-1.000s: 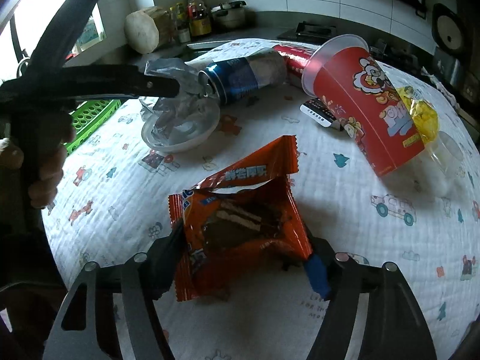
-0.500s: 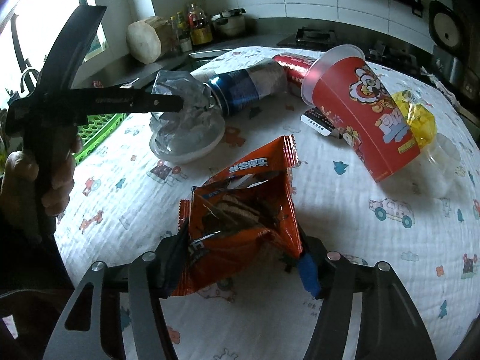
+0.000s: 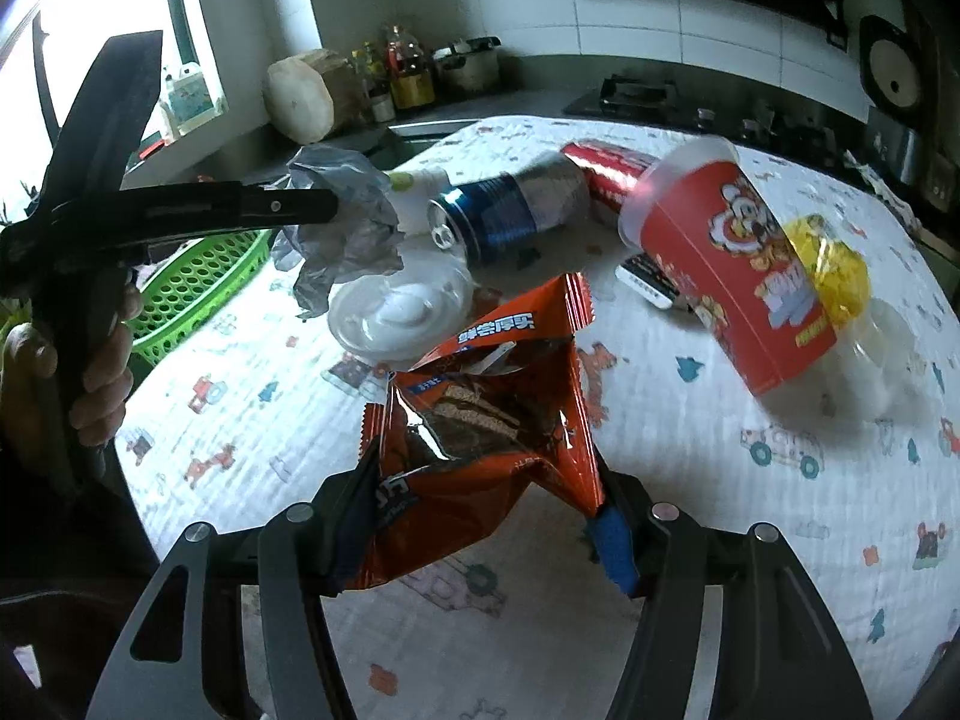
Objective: Collect trash
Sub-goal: 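Drop the foil into the green basket with the left tool while the right tool drops the wrapper in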
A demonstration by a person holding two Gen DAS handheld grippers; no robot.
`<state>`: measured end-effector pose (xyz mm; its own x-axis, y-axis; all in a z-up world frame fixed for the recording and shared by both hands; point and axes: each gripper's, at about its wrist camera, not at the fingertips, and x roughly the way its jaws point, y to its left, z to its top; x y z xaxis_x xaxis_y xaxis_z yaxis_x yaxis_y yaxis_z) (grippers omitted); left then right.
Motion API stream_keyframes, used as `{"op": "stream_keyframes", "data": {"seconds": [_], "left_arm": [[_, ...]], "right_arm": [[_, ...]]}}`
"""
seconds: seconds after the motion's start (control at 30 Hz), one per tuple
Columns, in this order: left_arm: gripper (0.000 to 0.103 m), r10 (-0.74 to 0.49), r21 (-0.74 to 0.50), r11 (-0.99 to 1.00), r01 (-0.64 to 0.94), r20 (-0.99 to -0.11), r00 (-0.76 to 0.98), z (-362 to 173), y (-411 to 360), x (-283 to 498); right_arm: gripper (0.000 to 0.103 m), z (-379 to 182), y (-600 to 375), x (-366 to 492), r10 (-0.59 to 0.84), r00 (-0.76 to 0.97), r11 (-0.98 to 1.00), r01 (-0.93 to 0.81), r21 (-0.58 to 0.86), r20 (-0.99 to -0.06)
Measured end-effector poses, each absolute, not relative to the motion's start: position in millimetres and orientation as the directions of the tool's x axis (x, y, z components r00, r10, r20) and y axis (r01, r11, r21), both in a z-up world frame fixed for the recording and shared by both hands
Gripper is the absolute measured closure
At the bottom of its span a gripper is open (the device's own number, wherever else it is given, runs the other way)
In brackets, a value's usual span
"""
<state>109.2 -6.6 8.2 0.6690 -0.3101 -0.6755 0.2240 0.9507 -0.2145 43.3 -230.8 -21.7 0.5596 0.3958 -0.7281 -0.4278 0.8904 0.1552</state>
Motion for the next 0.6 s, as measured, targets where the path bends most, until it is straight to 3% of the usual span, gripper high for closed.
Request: {"op": "stream_keyframes", "data": {"seconds": [0.27, 0.6], "left_arm": [[0.077, -0.285, -0.222, 0.957, 0.185, -0.620, 0.731, 35.4, 32.5, 86.3], [0.077, -0.110, -0.203, 0.979, -0.015, -0.591, 0.799, 50.6, 126.8, 66.8]], "right_arm": [[0.044, -3.9, -205.2, 46.5, 0.435, 0.565, 0.865, -0.478, 0.151, -0.702], [0.044, 16.0, -149.9, 61.0, 0.499, 0.539, 0.814, -0.561, 0.153, -0.678]]}}
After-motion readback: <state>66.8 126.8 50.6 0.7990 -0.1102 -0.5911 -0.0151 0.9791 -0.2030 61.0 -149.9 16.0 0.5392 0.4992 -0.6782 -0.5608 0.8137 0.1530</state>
